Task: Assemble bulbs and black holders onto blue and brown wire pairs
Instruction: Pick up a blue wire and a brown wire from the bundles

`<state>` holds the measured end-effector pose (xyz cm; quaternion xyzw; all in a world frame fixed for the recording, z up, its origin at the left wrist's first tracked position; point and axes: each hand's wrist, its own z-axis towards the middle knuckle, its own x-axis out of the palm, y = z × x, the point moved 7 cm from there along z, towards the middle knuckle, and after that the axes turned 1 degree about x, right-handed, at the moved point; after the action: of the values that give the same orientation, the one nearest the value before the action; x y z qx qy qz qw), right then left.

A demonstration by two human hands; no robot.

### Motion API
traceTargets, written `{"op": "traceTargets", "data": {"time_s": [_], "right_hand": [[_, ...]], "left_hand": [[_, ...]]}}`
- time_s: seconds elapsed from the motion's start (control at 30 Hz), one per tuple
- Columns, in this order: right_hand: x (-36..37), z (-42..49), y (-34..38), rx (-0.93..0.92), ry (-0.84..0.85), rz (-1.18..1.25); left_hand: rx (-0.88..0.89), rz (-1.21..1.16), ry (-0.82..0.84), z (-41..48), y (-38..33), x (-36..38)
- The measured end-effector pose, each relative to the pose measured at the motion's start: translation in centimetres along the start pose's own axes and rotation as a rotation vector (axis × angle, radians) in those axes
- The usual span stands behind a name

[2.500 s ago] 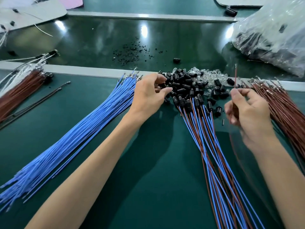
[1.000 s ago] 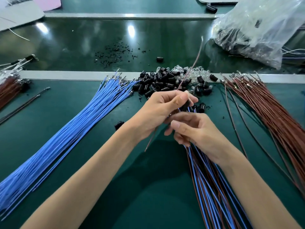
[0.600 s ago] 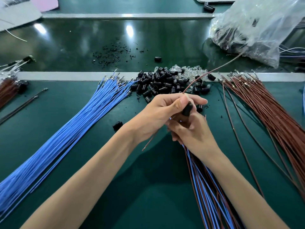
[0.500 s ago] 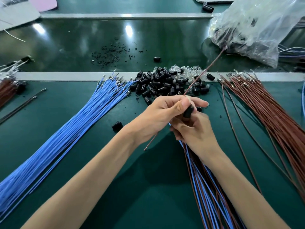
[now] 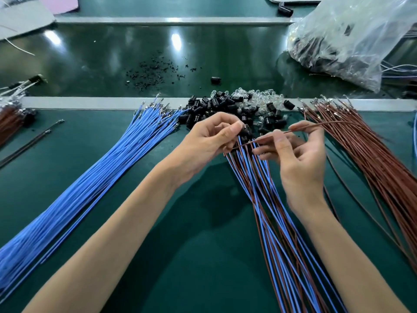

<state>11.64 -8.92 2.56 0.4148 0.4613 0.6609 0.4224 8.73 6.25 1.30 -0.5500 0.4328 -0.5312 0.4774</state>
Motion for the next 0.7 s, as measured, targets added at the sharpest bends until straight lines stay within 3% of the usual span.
{"op": "traceTargets", "data": {"time_s": [0.37, 0.7], "right_hand": [[-2.9, 0.6, -0.4, 0.013, -0.244, 0.039], [-1.7, 0.6, -1.4, -0.003, -0.092, -0.117]], "left_hand": [[-0.121, -0.053, 0.013, 0.0, 1.9, -1.1], [-0.133, 0.049, 0.022, -0.2, 2.1, -0.9]]}}
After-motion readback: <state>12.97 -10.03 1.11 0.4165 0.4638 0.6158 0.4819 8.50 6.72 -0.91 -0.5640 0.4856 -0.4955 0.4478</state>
